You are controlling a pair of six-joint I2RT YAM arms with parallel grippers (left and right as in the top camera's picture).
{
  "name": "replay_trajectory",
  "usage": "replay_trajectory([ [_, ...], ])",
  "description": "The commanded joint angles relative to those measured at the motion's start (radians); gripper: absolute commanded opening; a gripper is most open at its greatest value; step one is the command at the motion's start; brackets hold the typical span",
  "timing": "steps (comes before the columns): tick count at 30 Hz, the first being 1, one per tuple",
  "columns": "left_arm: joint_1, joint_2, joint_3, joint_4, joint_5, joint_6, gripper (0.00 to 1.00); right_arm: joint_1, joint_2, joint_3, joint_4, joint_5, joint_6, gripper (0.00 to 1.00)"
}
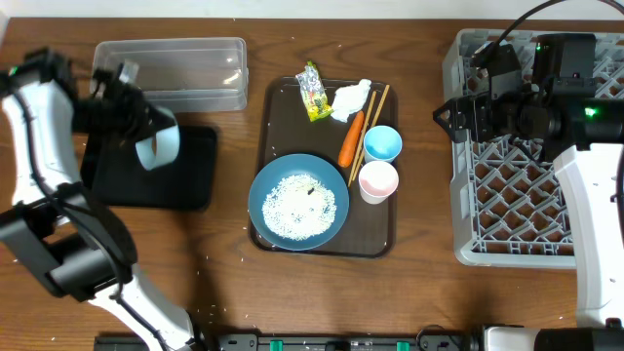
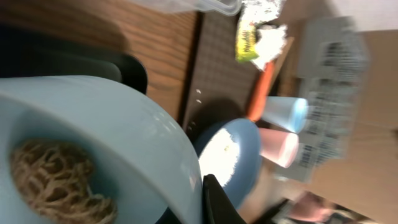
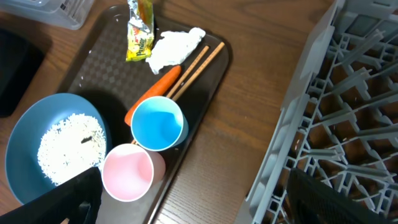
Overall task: Sort waste into correct bins and load items into the dishwasher rack
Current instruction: 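Carry the bowl left over the black tray and tip out the noodles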
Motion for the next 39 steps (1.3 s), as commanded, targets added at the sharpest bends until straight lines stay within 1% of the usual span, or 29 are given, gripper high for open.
replay_trajectory([
  [1, 0.093, -0.002, -0.113, 0.009, 0.243, 0.179, 0.06, -0.004, 0.002, 0.023, -0.004, -0.015, -0.006, 0.88],
  [5, 0.198, -0.002, -0.236, 0.023, 0.414, 0.277, 0.06, -0.004, 0.002, 0.023, -0.003, -0.016, -0.006, 0.88],
  [6, 0.216, -0.002, -0.252, 0.022, 0.438, 0.29, 0.06, -0.004, 0.002, 0.023, -0.003, -0.016, -0.006, 0.88],
  [10, 0.266, -0.002, -0.288, 0.022, 0.517, 0.307, 0.06, -0.004, 0.002, 0.023, -0.003, -0.019, -0.002, 0.88],
  [15, 0.273, -0.002, -0.289, 0.035, 0.648, 0.322, 0.06, -0.003, 0.002, 0.023, -0.006, -0.023, 0.005, 0.88],
  [20, 0.268, -0.003, -0.289, 0.117, 0.648, 0.322, 0.06, -0.003, 0.002, 0.023, -0.016, -0.022, 0.005, 0.86],
  [23, 0.266, -0.002, -0.289, 0.127, 0.647, 0.325, 0.06, -0.003, 0.002, 0.023, -0.017, -0.022, 0.005, 0.86],
  [25, 0.262, -0.003, -0.288, 0.13, 0.64, 0.325, 0.06, -0.003, 0.002, 0.023, -0.017, -0.022, 0.005, 0.86],
  [28, 0.242, -0.006, -0.28, 0.14, 0.592, 0.325, 0.06, -0.003, 0.002, 0.023, -0.01, -0.022, 0.005, 0.87],
  [33, 0.154, -0.047, -0.225, 0.139, 0.51, 0.302, 0.06, -0.003, 0.002, 0.023, 0.004, -0.022, 0.005, 0.87],
  [36, 0.063, -0.088, -0.155, 0.141, 0.384, 0.246, 0.06, -0.003, 0.002, 0.023, 0.005, -0.022, 0.005, 0.87],
  [39, -0.058, -0.132, -0.068, 0.145, 0.192, 0.161, 0.06, -0.003, 0.002, 0.023, 0.005, -0.022, 0.005, 0.87],
])
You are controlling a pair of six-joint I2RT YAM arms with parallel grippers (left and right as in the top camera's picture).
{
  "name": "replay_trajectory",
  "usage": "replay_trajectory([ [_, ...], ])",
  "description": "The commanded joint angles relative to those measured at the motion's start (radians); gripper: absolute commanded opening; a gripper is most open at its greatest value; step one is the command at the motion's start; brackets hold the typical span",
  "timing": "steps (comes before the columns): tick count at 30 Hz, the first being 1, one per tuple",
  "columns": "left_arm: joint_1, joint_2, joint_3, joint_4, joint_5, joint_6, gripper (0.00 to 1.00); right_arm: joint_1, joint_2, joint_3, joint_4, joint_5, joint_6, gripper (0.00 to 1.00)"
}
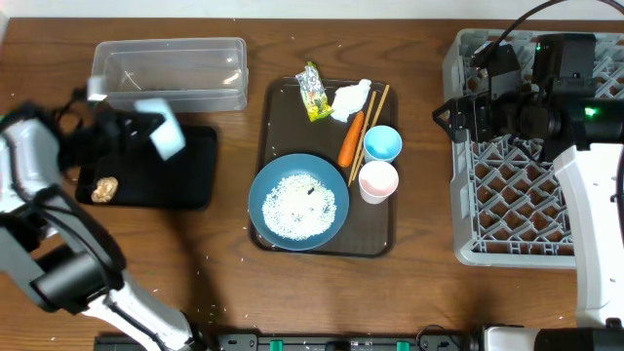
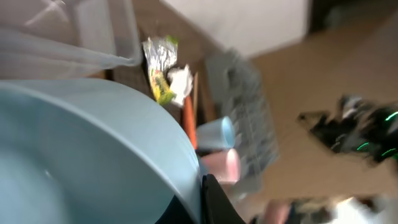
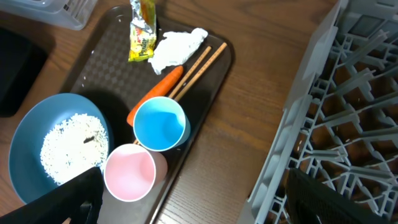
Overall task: Sort waste into correct bins and load items into the dishwasher rack
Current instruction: 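Carry the bowl left over the black tray and tip out the noodles, then return the empty small blue bowl to the brown tray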
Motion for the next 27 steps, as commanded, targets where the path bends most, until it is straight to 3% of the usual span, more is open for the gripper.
replay_trajectory([
  [1, -0.144, -0.096, 0.121, 0.004, -0.27, -0.105, 0.06, -0.003, 0.002, 0.023, 0.002, -0.012, 0.004, 0.87],
  [8, -0.525, -0.163, 0.197, 0.167, -0.815, -0.306, 0.06, -0.003, 0.002, 0.023, 0.003, -0.012, 0.004, 0.87],
  [11, -0.685, -0.132, 0.196, 0.227, -1.07, -0.322, 0.06, -0.003, 0.002, 0.023, 0.005, -0.012, 0.004, 0.87],
  [14, -0.819, -0.066, 0.196, 0.28, -1.236, -0.322, 0.06, -0.003, 0.002, 0.023, 0.003, -0.012, 0.004, 0.86],
  [19, -0.919, 0.053, 0.195, 0.325, -1.313, -0.322, 0.06, -0.003, 0.002, 0.023, -0.006, -0.012, 0.004, 0.86],
  [27, -0.946, 0.194, 0.195, 0.363, -1.307, -0.322, 0.06, -0.003, 0.002, 0.023, -0.009, -0.008, 0.004, 0.86],
])
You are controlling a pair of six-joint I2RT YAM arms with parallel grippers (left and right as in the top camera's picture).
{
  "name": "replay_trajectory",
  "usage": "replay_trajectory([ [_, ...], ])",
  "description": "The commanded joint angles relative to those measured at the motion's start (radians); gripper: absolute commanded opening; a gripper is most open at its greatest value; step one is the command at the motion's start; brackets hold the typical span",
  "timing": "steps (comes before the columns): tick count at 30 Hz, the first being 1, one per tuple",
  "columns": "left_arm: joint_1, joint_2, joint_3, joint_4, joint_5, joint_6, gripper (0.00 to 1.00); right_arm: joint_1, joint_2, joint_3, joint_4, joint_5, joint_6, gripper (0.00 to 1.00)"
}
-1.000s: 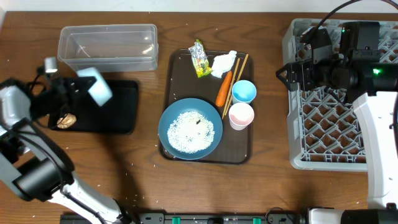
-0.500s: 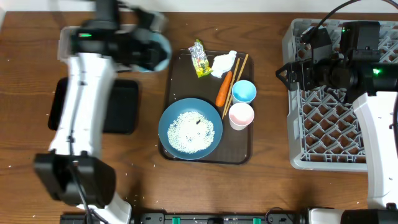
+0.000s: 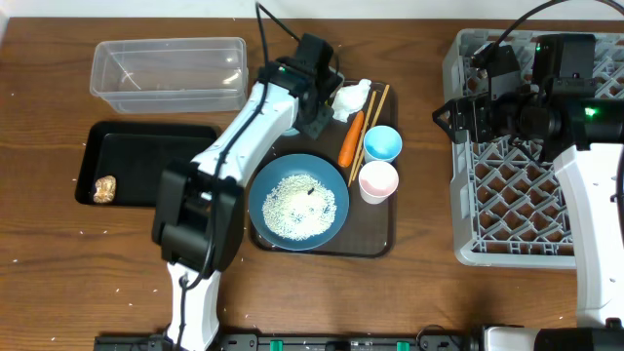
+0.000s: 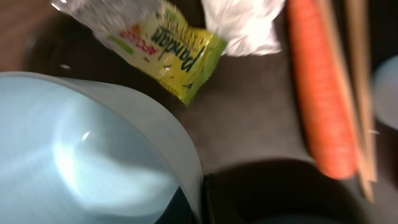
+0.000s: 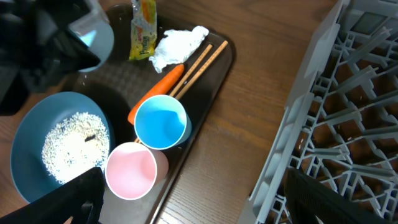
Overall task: Sort waste into correct bins and load items into the dishwasher rack
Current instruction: 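Return the empty small blue bowl to the brown tray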
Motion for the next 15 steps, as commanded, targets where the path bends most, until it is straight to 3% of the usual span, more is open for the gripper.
replay_trajectory([
  [1, 0.004, 0.017, -0.001, 0.003, -0.037, -0.008, 0.06, -0.003, 0.002, 0.022, 0.0, -0.007, 0.003, 0.86],
  [5, 0.003, 0.019, -0.001, 0.003, -0.032, -0.008, 0.07, -0.003, 0.002, 0.022, 0.003, -0.007, 0.003, 0.86],
  [7, 0.002, 0.019, -0.001, 0.003, -0.032, -0.008, 0.17, -0.003, 0.002, 0.022, 0.003, -0.007, 0.003, 0.86],
  [11, 0.001, 0.019, -0.001, -0.001, -0.032, -0.008, 0.46, -0.003, 0.002, 0.022, 0.002, -0.007, 0.003, 0.86],
  [15, 0.0, 0.018, 0.0, -0.005, -0.032, -0.009, 0.54, -0.003, 0.002, 0.022, 0.002, -0.007, 0.003, 0.86],
])
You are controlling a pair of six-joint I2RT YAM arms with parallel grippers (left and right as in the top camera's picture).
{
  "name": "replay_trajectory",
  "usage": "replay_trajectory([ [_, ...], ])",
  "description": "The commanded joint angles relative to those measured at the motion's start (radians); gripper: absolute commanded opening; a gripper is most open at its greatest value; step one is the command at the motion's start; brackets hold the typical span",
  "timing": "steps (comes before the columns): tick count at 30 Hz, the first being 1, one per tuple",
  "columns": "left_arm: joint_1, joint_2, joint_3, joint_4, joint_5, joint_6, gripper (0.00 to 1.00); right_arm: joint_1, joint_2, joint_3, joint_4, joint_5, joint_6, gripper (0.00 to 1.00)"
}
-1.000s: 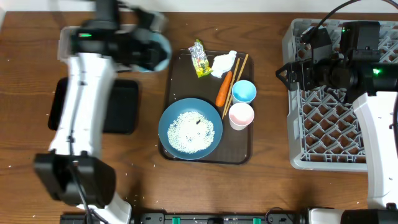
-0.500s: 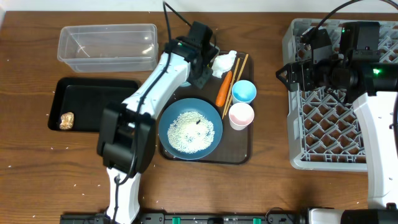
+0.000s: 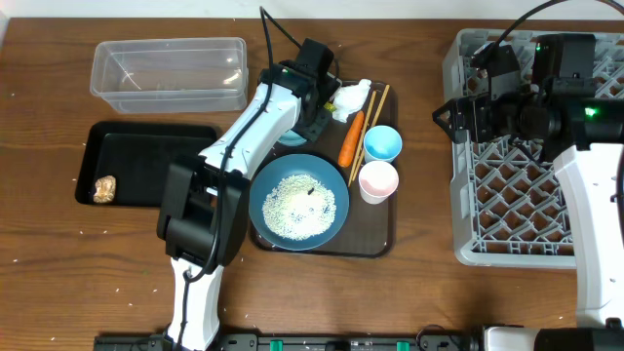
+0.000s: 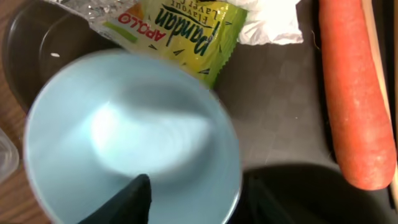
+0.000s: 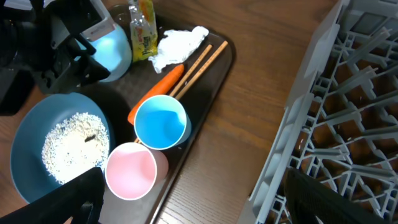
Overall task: Sort waste into correct bins and load items into the dishwasher rack
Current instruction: 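Return the empty small blue bowl to the brown tray, then grasp the rim of the large blue rice plate with the left gripper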
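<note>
An empty light blue bowl [image 4: 130, 130] stands upright on the brown tray [image 3: 380, 234], at its back left corner beside the yellow snack wrapper [image 4: 180, 34]. My left gripper [image 4: 193, 202] is open over the bowl's near rim, with one finger [image 4: 134, 199] inside the bowl. The right wrist view shows the same bowl [image 5: 115, 46]. On the tray lie a carrot [image 3: 351, 138], chopsticks [image 3: 375, 117], a tissue [image 3: 351, 97], a blue cup [image 3: 382, 143], a pink cup [image 3: 378, 180] and a blue plate of rice [image 3: 297, 202]. My right gripper [image 5: 193, 180] hangs open and empty at the grey dishwasher rack [image 3: 517, 195].
A black bin [image 3: 146, 166] at the left holds a lump of noodles [image 3: 103, 189]. Behind it stands a clear plastic bin [image 3: 171, 73]. The rack fills the right side of the table.
The bowl was pinched and tilted in my left gripper just over the tray. Now it stands flat on the tray and the fingers have parted. The right arm has not moved.
My left gripper held the bowl with noodles in it over the black bin. Then the bowl was tipped and empty, with the noodles lying in the bin. Then the gripper held the bowl over the tray by the wrapper, where it now stands released.
</note>
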Motion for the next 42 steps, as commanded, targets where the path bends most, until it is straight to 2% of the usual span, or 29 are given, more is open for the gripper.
replay_trajectory([
  [1, -0.001, -0.016, 0.001, -0.01, -0.007, -0.004, 0.55, -0.003, 0.002, 0.022, 0.001, -0.007, 0.003, 0.86],
  [5, 0.0, -0.082, 0.022, -0.067, -0.007, -0.023, 0.58, -0.003, 0.002, 0.022, -0.002, -0.007, 0.003, 0.86],
  [12, -0.053, -0.302, 0.039, -0.252, 0.035, -0.029, 0.69, -0.003, 0.002, 0.022, -0.002, -0.007, 0.003, 0.86],
  [17, -0.132, -0.321, 0.021, -0.403, 0.148, -0.028, 0.7, -0.003, 0.002, 0.022, -0.005, -0.007, 0.003, 0.86],
  [20, -0.198, -0.307, -0.051, -0.446, 0.162, -0.024, 0.72, -0.003, 0.002, 0.021, -0.013, -0.007, 0.003, 0.87],
  [25, -0.314, -0.304, -0.215, -0.381, 0.162, -0.025, 0.73, -0.003, 0.005, 0.016, -0.017, 0.003, 0.003, 0.87],
  [31, -0.422, -0.303, -0.375, -0.211, 0.11, -0.026, 0.74, -0.003, 0.023, 0.012, -0.039, 0.005, 0.003, 0.86],
  [42, -0.436, -0.299, -0.539, 0.008, -0.021, -0.066, 0.74, -0.003, 0.027, 0.012, -0.059, 0.004, 0.004, 0.86],
])
